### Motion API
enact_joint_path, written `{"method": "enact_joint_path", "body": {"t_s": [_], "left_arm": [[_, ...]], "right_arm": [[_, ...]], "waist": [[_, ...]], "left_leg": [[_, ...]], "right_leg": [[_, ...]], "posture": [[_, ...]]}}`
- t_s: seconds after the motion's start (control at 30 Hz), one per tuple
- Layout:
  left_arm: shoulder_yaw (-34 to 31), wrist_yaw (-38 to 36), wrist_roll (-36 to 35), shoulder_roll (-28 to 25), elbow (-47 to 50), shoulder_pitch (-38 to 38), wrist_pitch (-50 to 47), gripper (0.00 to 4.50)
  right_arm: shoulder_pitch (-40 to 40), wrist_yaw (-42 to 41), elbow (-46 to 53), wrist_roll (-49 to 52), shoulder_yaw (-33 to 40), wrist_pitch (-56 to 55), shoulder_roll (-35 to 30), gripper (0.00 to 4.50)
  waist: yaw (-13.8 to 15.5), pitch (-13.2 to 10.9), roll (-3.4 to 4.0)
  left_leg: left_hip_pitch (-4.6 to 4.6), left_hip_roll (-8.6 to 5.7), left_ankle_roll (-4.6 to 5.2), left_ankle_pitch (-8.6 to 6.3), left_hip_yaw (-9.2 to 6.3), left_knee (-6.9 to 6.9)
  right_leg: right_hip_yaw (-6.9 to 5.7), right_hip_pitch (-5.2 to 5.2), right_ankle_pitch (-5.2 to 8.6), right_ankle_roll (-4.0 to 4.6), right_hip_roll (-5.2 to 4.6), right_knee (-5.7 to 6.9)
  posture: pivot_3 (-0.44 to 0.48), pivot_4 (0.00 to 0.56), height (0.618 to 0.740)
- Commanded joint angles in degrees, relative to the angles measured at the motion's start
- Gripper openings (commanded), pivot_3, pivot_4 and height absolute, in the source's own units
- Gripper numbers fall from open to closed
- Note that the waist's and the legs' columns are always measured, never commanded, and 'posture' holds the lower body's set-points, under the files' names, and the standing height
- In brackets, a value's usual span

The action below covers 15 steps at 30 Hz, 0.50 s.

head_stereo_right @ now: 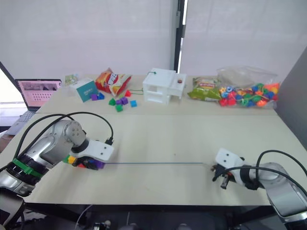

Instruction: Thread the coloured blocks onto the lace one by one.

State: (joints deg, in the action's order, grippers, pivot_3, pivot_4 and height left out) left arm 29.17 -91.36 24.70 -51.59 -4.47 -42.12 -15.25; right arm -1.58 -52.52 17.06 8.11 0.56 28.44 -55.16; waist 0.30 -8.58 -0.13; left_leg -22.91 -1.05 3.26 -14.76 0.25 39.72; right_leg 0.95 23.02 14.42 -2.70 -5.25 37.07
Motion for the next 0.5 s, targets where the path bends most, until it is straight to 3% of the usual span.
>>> {"method": "enact_joint_path", "body": {"t_s": [0.03, 0.27, 0.37, 0.43, 0.5], "left_arm": [[1.5, 1.2, 1.6, 0.3, -1.9, 2.6, -0.1, 1.39], [-0.4, 3.6, 0.7, 1.4, -0.7, 4.8, 1.3, 1.39], [-2.1, 4.6, -0.6, 2.1, -0.4, 5.6, 0.5, 1.39], [-4.0, 4.6, -2.1, 1.7, 0.5, 6.0, 0.6, 2.41], [-6.4, 3.4, -4.2, 0.4, 2.4, 6.6, 0.2, 3.01]], "right_arm": [[-1.1, -0.3, 2.3, -0.4, -2.9, 1.6, 0.9, 0.0], [-4.3, 0.0, 1.5, -2.8, -12.1, 7.4, 5.0, 0.0], [-5.3, 0.0, 0.4, -2.9, -12.1, 7.3, 6.1, 0.95], [-6.1, -0.1, 0.0, -2.4, -10.5, 6.4, 6.4, 1.65], [-5.9, -0.7, 0.8, -1.5, -8.2, 5.9, 5.7, 2.3]], "waist": [[-0.1, 0.0, 0.01], [-0.4, 0.4, -0.22], [-0.4, 1.1, -0.49], [-0.3, 1.3, -0.55], [-0.3, 1.3, -0.57]], "left_leg": [[0.01, 0.0, 0.0, 0.0, 0.0, 0.0], [0.86, 0.03, 0.03, -0.03, -0.01, -0.34], [0.98, 0.03, 0.03, -0.03, -0.01, -0.47], [1.03, 0.02, 0.03, -0.03, -0.02, -0.52], [0.96, 0.02, 0.02, -0.03, -0.02, -0.52]], "right_leg": [[0.0, -0.01, 0.0, 0.0, 0.0, 0.0], [-0.02, -0.88, 0.19, 0.01, -0.02, -0.28], [-0.02, -0.92, 0.2, 0.01, -0.03, -0.31], [-0.02, -0.94, 0.2, 0.02, -0.04, -0.31], [-0.02, -0.9, 0.2, 0.02, -0.06, -0.33]], "posture": [[0.0, 0.15, 0.74], [0.0, 0.15, 0.74], [0.0, 0.15, 0.74], [0.0, 0.15, 0.74], [0.0, 0.15, 0.74]]}}
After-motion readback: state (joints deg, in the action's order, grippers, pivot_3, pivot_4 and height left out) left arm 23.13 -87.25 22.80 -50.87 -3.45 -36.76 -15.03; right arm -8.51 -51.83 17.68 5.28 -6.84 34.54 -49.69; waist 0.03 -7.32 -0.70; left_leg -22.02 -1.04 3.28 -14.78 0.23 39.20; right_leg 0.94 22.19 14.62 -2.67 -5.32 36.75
